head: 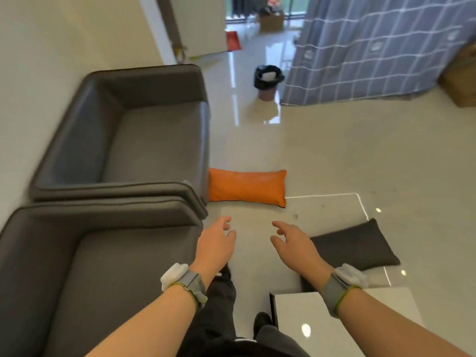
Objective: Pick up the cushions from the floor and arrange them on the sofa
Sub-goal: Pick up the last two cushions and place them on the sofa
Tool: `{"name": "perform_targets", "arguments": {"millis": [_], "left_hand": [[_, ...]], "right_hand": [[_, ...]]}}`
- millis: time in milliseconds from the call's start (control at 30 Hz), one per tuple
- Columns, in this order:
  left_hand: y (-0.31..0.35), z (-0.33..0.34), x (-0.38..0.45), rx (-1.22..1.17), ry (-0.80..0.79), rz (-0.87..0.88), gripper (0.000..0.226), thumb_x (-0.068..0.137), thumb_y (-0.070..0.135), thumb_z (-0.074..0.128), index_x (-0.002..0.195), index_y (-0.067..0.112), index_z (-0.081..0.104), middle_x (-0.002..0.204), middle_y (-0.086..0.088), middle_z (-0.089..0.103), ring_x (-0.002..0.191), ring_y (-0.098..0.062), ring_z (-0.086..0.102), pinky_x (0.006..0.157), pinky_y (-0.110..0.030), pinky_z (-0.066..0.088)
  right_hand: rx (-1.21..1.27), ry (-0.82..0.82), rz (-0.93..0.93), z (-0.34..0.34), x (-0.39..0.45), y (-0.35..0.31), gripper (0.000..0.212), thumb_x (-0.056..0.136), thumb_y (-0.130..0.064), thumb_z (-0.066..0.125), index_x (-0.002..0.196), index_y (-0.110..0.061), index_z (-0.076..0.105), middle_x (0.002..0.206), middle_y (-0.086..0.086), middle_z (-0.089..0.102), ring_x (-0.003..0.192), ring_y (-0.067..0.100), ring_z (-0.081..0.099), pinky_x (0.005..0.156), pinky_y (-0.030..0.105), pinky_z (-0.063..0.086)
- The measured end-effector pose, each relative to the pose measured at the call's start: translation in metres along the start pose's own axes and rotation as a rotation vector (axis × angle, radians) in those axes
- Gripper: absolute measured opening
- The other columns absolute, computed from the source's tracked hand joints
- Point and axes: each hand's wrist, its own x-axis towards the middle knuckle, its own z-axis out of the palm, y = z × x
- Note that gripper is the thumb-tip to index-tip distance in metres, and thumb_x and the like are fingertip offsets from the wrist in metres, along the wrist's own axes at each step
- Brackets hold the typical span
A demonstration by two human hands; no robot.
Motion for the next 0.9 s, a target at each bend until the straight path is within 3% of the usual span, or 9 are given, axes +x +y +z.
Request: {"name": "perform_targets", "arguments": {"millis": [100, 267, 467, 600, 700, 767, 900], "left_hand": [[0.011, 0.011, 0.044, 0.042, -0.114, 0.057, 0.042, 0.105, 0.027, 0.054, 0.147, 0.027, 0.052, 0.138, 0.003, 0.062, 0.121, -0.015, 0.057, 0.098, -0.029, 0.047], [0.020, 0.019, 0.147, 0.167, -0.350, 0.143, 0.037, 0.104, 0.030, 0.053, 0.141, 0.028, 0.056, 0.133, 0.005, 0.065, 0.114, -0.013, 0.059, 0.103, -0.036, 0.051], [0.024, 0.014, 0.237, 0.366, -0.578, 0.190, 0.034, 0.104, 0.029, 0.050, 0.137, 0.028, 0.057, 0.120, 0.008, 0.067, 0.102, -0.013, 0.063, 0.096, -0.039, 0.055], [0.026, 0.019, 0.277, 0.455, -0.649, 0.185, 0.031, 0.105, 0.027, 0.048, 0.134, 0.027, 0.059, 0.118, 0.004, 0.069, 0.105, -0.019, 0.065, 0.097, -0.042, 0.055], [0.022, 0.033, 0.297, 0.559, -0.708, 0.160, 0.023, 0.105, 0.027, 0.048, 0.121, 0.027, 0.065, 0.116, 0.006, 0.068, 0.106, -0.018, 0.063, 0.095, -0.037, 0.053], [0.022, 0.046, 0.307, 0.647, -0.767, 0.164, 0.019, 0.105, 0.027, 0.048, 0.111, 0.026, 0.067, 0.109, 0.004, 0.068, 0.101, -0.018, 0.062, 0.091, -0.035, 0.052], [0.028, 0.075, 0.322, 0.718, -0.807, 0.148, 0.022, 0.105, 0.023, 0.049, 0.119, 0.024, 0.065, 0.109, 0.005, 0.066, 0.107, -0.019, 0.062, 0.091, -0.031, 0.048]], "right_hand": [[0.050, 0.038, 0.115, -0.002, 0.022, 0.015, 0.052, 0.102, -0.036, 0.052, 0.152, -0.026, 0.045, 0.131, 0.004, 0.062, 0.118, 0.021, 0.060, 0.101, 0.040, 0.050], [0.144, 0.134, 0.335, 0.005, 0.083, 0.023, 0.052, 0.101, -0.039, 0.051, 0.151, -0.027, 0.046, 0.131, 0.000, 0.064, 0.118, 0.018, 0.060, 0.101, 0.036, 0.050], [0.380, 0.210, 0.630, 0.022, 0.133, 0.006, 0.050, 0.101, -0.036, 0.051, 0.150, -0.026, 0.047, 0.134, 0.000, 0.061, 0.121, 0.019, 0.059, 0.104, 0.035, 0.047], [0.580, 0.297, 0.809, 0.038, 0.148, 0.006, 0.047, 0.100, -0.036, 0.053, 0.146, -0.030, 0.050, 0.129, -0.002, 0.064, 0.118, 0.021, 0.062, 0.106, 0.043, 0.050], [0.683, 0.321, 0.918, 0.050, 0.155, 0.016, 0.045, 0.102, -0.034, 0.052, 0.146, -0.027, 0.051, 0.116, -0.006, 0.062, 0.110, 0.021, 0.063, 0.101, 0.035, 0.047], [0.735, 0.331, 0.995, 0.063, 0.159, 0.025, 0.046, 0.102, -0.032, 0.051, 0.147, -0.026, 0.050, 0.113, -0.006, 0.061, 0.113, 0.022, 0.062, 0.103, 0.037, 0.047], [0.859, 0.338, 1.075, 0.082, 0.173, 0.046, 0.049, 0.101, -0.031, 0.050, 0.150, -0.028, 0.046, 0.114, -0.003, 0.066, 0.107, 0.021, 0.064, 0.100, 0.039, 0.050]]}}
